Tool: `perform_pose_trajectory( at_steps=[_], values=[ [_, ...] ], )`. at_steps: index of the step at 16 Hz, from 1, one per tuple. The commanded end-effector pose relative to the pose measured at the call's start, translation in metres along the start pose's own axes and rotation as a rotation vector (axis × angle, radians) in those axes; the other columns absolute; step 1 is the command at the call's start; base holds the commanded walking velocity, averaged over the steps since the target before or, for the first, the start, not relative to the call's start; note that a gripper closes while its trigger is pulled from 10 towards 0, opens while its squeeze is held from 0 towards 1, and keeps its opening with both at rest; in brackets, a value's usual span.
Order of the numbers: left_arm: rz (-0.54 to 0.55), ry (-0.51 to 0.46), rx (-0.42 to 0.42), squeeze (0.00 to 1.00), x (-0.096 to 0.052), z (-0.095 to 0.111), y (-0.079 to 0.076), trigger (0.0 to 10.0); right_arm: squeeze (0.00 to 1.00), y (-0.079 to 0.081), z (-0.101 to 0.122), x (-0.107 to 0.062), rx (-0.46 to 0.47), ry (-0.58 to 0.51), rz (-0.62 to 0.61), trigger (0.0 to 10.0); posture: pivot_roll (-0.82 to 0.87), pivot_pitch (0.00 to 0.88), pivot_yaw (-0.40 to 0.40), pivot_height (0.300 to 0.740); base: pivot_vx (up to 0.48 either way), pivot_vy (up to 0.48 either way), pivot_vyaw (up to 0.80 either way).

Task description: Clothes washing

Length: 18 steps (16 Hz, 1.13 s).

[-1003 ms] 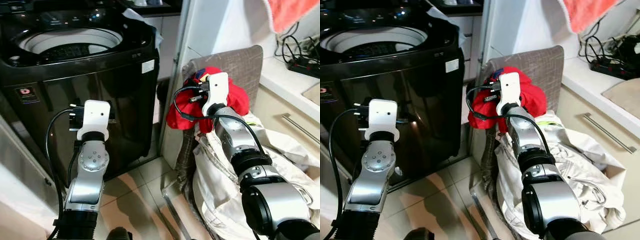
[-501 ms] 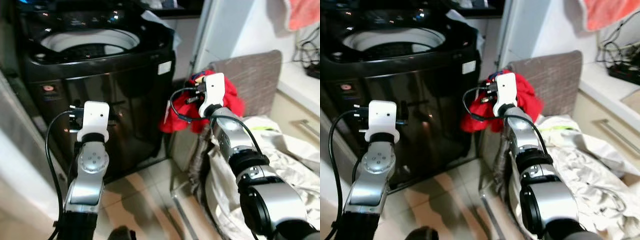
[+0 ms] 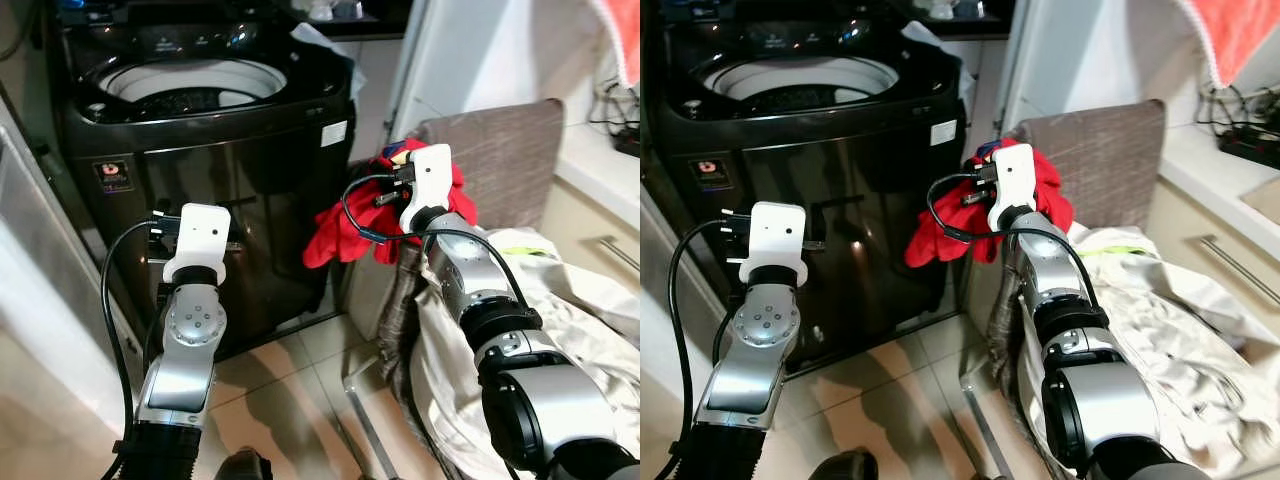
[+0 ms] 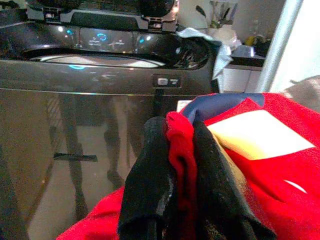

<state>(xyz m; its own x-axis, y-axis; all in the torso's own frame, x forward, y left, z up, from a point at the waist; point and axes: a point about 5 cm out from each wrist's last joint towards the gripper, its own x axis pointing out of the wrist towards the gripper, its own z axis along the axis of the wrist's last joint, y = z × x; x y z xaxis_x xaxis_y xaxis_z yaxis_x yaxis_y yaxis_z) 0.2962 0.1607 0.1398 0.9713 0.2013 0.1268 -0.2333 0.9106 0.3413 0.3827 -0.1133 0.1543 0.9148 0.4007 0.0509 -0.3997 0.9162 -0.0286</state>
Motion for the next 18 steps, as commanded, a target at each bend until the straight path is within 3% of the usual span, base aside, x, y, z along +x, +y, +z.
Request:
perform_pose_trajectory(
  at_steps=[1,11,18],
  values=[
    [0.011,-0.001,-0.028,0.00,-0.0001,0.0029,-0.0006,10.0,0.00,-0.0030,0.0103,0.0027,-0.003,-0.030,0.002,10.0,0.06,0.000,-0.061,0.740,0.000,0.000,0.00],
    [0.030,0.002,-0.009,0.00,0.0045,0.0057,-0.0003,10.0,0.00,-0.0080,0.0141,0.0042,0.019,-0.041,-0.027,10.0,0.05,0.000,-0.062,0.740,0.000,0.000,0.00],
    [0.027,0.002,0.015,0.00,0.0039,0.0051,-0.0023,10.0,0.00,-0.0094,0.0116,0.0027,0.001,-0.028,-0.034,10.0,0.05,0.000,-0.062,0.740,0.000,0.000,0.48]
  ],
)
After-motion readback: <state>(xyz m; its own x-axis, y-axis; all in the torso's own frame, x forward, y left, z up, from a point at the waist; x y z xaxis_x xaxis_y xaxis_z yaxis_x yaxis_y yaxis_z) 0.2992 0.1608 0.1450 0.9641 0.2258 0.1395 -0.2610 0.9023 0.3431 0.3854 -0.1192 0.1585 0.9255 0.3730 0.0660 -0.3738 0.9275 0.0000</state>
